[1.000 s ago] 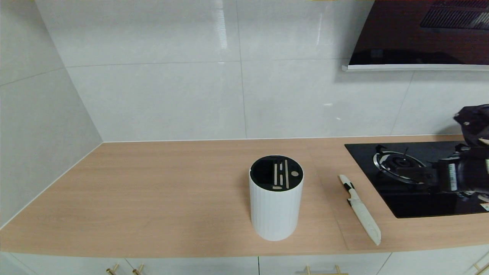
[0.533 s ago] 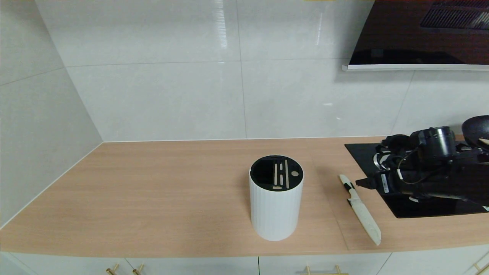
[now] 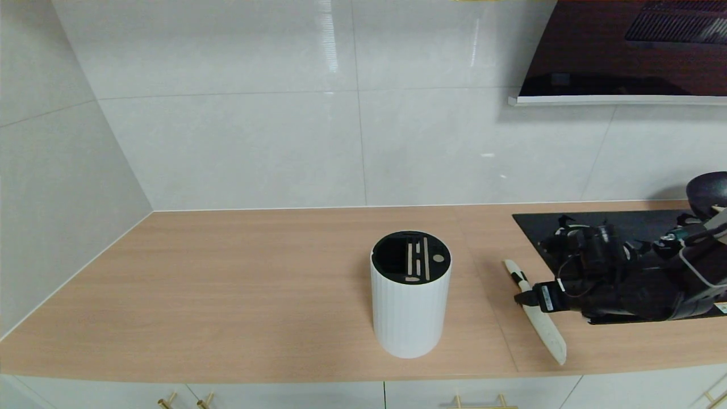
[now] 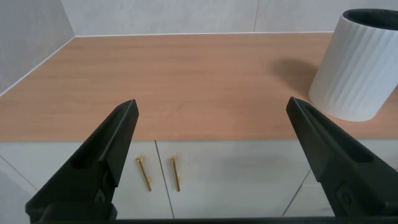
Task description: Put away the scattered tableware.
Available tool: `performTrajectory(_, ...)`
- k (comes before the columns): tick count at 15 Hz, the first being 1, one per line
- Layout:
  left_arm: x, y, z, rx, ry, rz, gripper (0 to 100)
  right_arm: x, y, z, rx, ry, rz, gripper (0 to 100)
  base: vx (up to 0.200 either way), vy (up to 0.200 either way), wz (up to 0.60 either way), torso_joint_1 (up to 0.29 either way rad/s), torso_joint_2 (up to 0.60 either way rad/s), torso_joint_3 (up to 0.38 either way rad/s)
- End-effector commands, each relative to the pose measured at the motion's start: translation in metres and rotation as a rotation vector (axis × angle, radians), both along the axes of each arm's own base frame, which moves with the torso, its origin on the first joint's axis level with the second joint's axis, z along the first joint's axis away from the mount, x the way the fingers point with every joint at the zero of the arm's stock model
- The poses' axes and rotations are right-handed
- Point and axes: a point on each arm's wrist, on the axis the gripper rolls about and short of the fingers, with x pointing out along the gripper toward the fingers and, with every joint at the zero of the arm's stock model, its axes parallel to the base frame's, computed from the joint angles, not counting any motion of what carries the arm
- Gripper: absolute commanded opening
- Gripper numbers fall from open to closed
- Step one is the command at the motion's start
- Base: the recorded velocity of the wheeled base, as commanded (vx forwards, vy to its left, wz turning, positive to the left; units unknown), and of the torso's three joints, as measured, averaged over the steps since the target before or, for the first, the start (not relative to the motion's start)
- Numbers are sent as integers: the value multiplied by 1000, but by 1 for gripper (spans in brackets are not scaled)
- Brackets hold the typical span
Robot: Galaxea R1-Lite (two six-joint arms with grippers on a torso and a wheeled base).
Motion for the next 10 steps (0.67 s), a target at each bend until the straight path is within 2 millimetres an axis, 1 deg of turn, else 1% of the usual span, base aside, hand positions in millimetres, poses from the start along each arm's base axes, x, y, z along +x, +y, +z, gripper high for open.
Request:
performTrajectory(1,0,0,0,0,0,0,100,4,0,-25,-9,49,-2,100,0,0,0,0,0,0)
performTrajectory(4,0,0,0,0,0,0,100,11,1,-40,-14,44,-3,100,0,0,0,0,0,0)
performTrajectory(6,0,0,0,0,0,0,100,16,1,-43,-20,-13,-18,100,0,0,0,0,0,0)
performTrajectory(10,0,0,0,0,0,0,100,22,-3,-56,-17,-5,-25,100,0,0,0,0,0,0)
